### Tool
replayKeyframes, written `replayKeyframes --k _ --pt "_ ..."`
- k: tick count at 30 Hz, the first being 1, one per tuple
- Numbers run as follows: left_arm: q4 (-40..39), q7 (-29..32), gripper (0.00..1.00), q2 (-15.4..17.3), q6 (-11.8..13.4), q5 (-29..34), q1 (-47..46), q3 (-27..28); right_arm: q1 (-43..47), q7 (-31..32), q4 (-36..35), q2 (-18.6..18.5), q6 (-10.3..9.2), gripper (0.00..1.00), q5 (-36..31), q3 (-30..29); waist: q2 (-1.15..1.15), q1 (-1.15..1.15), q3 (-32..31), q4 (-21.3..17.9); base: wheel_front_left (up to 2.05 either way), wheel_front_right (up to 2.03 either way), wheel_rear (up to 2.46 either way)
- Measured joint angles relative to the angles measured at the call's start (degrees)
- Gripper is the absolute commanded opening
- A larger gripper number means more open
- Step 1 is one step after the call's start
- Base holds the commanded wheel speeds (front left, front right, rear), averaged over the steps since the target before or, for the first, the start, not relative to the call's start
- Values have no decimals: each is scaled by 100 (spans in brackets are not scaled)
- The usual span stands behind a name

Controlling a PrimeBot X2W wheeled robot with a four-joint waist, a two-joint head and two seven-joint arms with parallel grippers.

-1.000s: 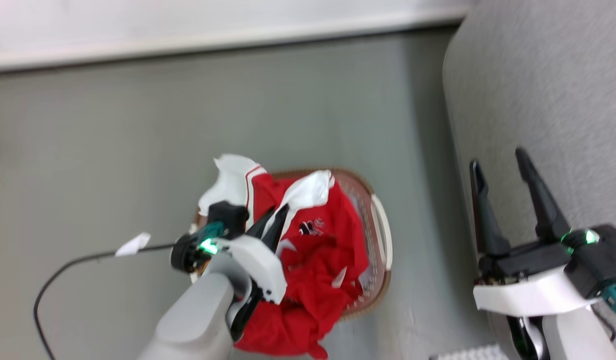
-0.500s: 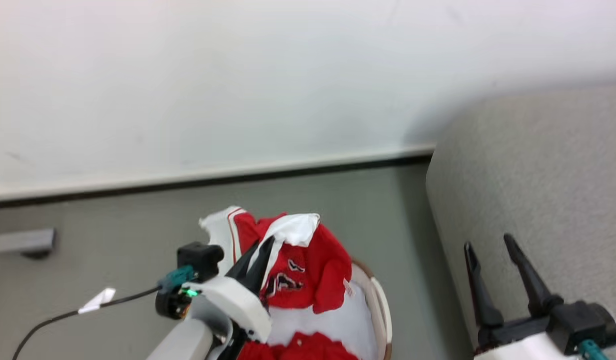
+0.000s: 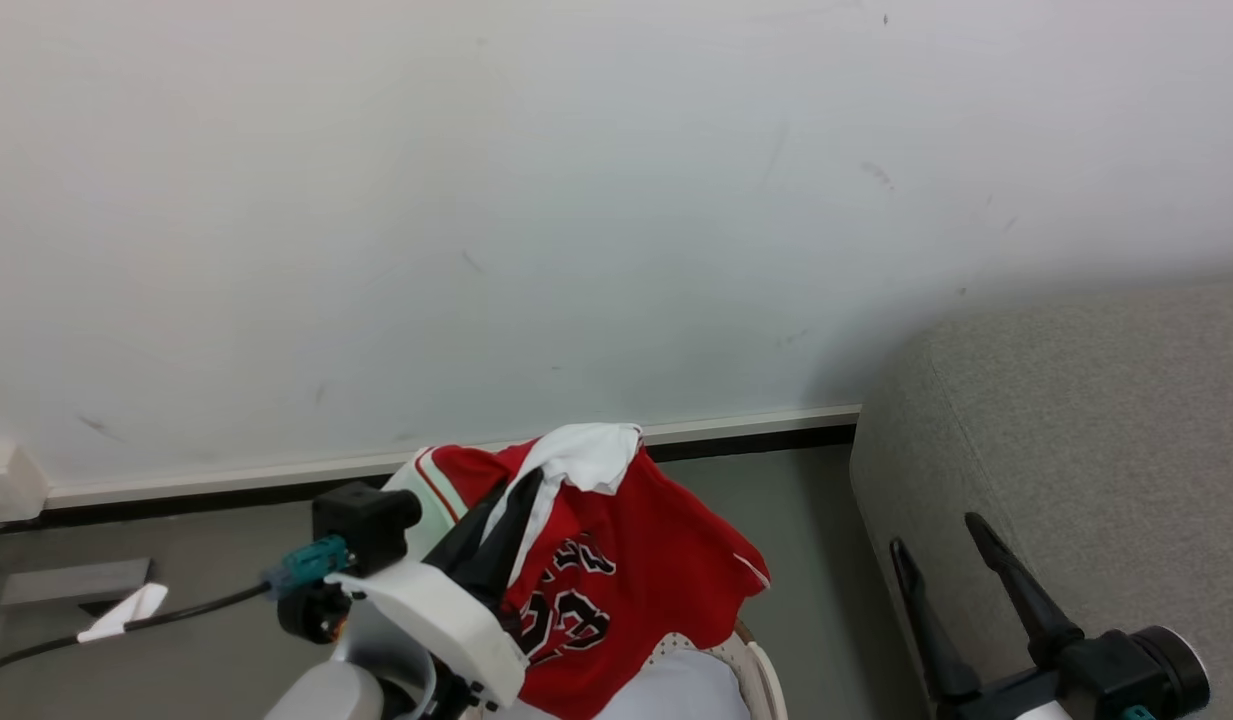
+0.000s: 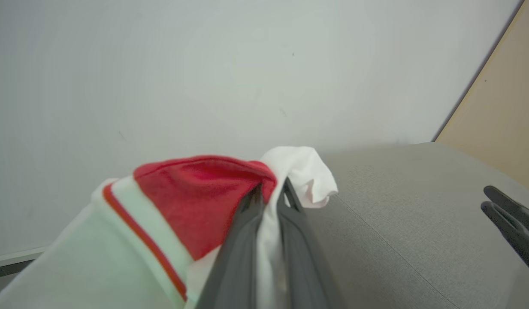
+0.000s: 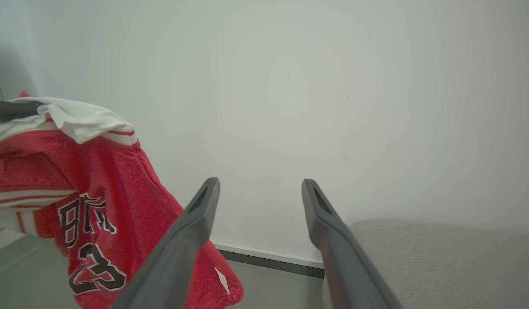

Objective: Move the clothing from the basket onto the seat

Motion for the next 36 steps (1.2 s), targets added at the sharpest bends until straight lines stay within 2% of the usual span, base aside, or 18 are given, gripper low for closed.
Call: replayKeyframes --k 4,7,15,21,28,33,34,35,36 --pt "-278 138 0 62 24 0 41 -36 -168 0 1 -200 0 100 108 368 0 1 2 32 0 0 0" --pt "-482 258 0 92 41 0 49 -89 -394 1 7 -483 0 100 324 845 0 1 16 60 0 0 0" --pt "-794 542 0 149 -66 0 13 -342 -1614 78 112 -1351 0 100 910 2609 0 2 52 90 0 0 0" --pt "-894 692 0 34 -204 1 -102 -582 -2636 276 381 -1724 1 100 1373 3852 0 2 100 133 0 0 0" --pt "-900 812 0 -71 -415 -101 -129 -826 -3221 257 877 -1642 1 100 1820 4765 0 2 99 185 0 0 0" --pt "-932 886 0 -136 -575 -194 -129 -1010 -3387 151 1205 -1406 0 100 2343 5252 0 2 90 193 0 0 0" --pt "-929 886 0 -144 -594 -231 -128 -1033 -3387 149 1255 -1359 0 82 2481 5334 0 2 89 191 0 0 0" --pt "-926 886 0 -153 -615 -283 -128 -1049 -3387 148 1310 -1311 0 27 2613 5405 0 2 91 188 0 0 0" --pt "-917 886 0 -153 -619 -301 -128 -1067 -3386 145 1343 -1270 0 0 2716 5446 0 2 94 184 0 0 0"
